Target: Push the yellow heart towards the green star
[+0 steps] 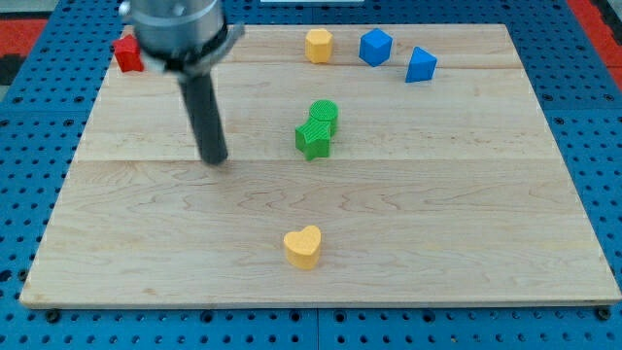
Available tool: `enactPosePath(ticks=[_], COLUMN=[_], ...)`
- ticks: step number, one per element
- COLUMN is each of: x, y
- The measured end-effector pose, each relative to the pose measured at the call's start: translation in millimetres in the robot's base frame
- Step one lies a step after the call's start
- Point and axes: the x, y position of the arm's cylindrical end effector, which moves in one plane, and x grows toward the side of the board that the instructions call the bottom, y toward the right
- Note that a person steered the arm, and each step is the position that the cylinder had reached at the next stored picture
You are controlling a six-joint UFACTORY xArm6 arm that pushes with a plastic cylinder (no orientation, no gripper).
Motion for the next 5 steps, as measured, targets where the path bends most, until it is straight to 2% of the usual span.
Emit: enactPosePath(ticks=[1,2,3,5], x=[87,139,129,70], y=[33,28,105,60])
